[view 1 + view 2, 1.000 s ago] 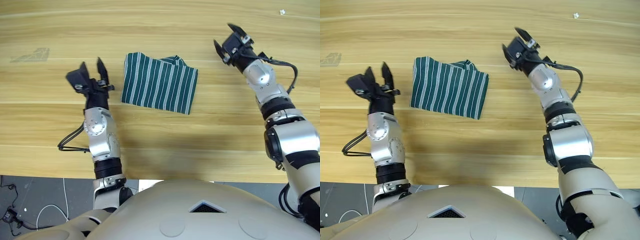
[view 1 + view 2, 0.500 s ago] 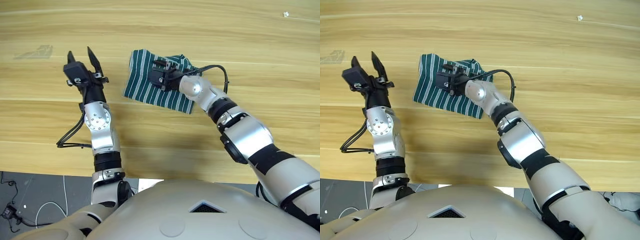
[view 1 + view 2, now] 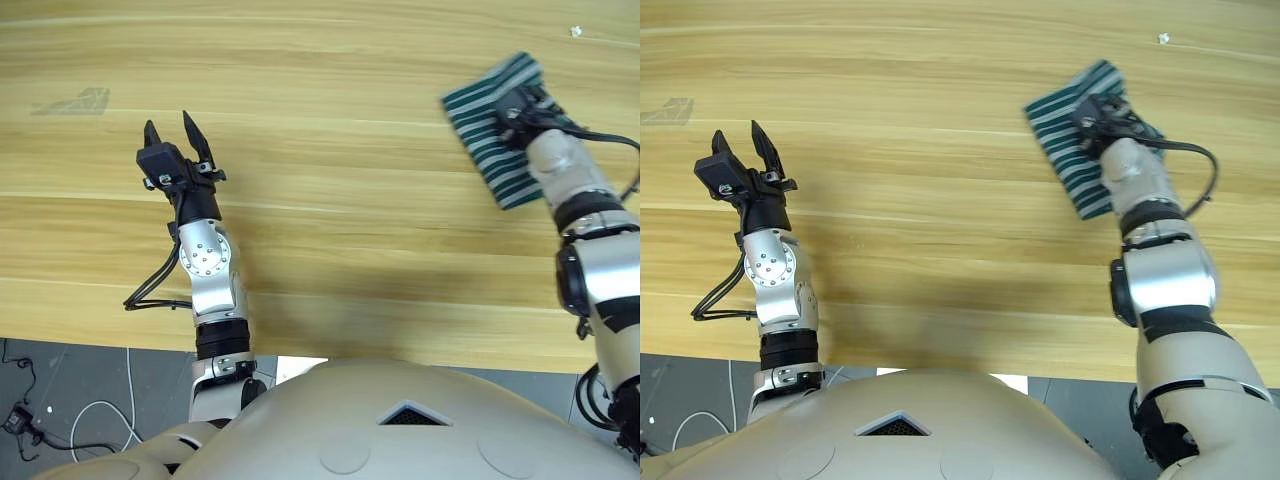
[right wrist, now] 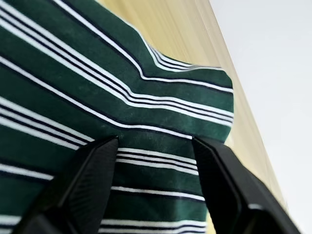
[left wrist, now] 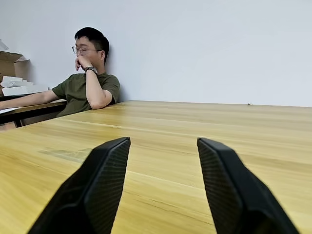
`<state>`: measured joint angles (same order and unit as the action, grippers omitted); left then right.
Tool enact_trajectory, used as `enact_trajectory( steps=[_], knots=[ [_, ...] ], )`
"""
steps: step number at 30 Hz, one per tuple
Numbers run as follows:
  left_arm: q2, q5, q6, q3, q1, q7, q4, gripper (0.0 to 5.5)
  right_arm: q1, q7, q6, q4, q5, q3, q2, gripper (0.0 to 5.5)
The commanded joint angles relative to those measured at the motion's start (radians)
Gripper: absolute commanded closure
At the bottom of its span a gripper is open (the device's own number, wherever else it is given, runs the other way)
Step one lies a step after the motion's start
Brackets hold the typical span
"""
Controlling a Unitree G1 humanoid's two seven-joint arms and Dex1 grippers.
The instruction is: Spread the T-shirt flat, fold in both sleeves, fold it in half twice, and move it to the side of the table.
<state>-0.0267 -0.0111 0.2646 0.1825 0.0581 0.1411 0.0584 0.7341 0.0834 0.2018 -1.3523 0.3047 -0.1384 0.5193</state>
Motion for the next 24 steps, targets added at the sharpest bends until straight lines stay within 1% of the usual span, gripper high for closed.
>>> enact_trajectory(
  steps=[1,5,8,11,13,15,17,18,19,22,24],
  knots=[
    [0.014,-0.045,-0.025,-0.024,0.055,0.018,-0.064,2.95,-0.123,0.057,-0.095,-0.014,-0.208,0.226,0.070,2.69],
    [0.011,-0.086,-0.036,-0.046,0.071,0.027,-0.089,2.95,-0.176,0.056,-0.084,0.013,-0.294,0.325,0.086,2.69],
    [0.005,-0.089,-0.041,-0.049,0.063,0.026,-0.081,2.95,-0.157,0.048,-0.046,0.043,-0.307,0.347,0.097,2.69],
    [-0.004,-0.100,-0.031,-0.053,0.060,0.028,-0.081,2.95,-0.084,0.057,0.076,0.112,-0.321,0.362,0.096,2.69],
    [-0.009,-0.106,-0.023,-0.052,0.059,0.032,-0.086,2.95,-0.052,0.031,0.212,0.214,-0.312,0.352,0.071,2.69],
    [-0.009,-0.115,-0.021,-0.054,0.052,0.035,-0.106,2.95,-0.081,0.007,0.346,0.364,-0.317,0.346,0.017,2.69],
    [-0.006,-0.079,-0.040,-0.067,0.048,-0.006,-0.138,2.95,-0.169,-0.023,0.451,0.549,-0.327,0.334,-0.067,2.69],
    [-0.005,-0.051,-0.056,-0.070,0.045,-0.028,-0.151,2.95,-0.216,-0.031,0.474,0.626,-0.335,0.325,-0.111,2.69],
    [-0.016,-0.076,-0.052,-0.084,0.039,-0.034,-0.157,2.95,-0.269,-0.034,0.480,0.691,-0.353,0.311,-0.170,2.69],
    [-0.018,-0.105,-0.042,-0.159,-0.001,-0.081,-0.172,2.95,-0.399,-0.060,0.501,0.759,-0.367,0.272,-0.332,2.69],
    [-0.020,-0.103,-0.038,-0.201,-0.027,-0.118,-0.187,2.95,-0.455,-0.073,0.503,0.818,-0.363,0.255,-0.390,2.69]
  ],
)
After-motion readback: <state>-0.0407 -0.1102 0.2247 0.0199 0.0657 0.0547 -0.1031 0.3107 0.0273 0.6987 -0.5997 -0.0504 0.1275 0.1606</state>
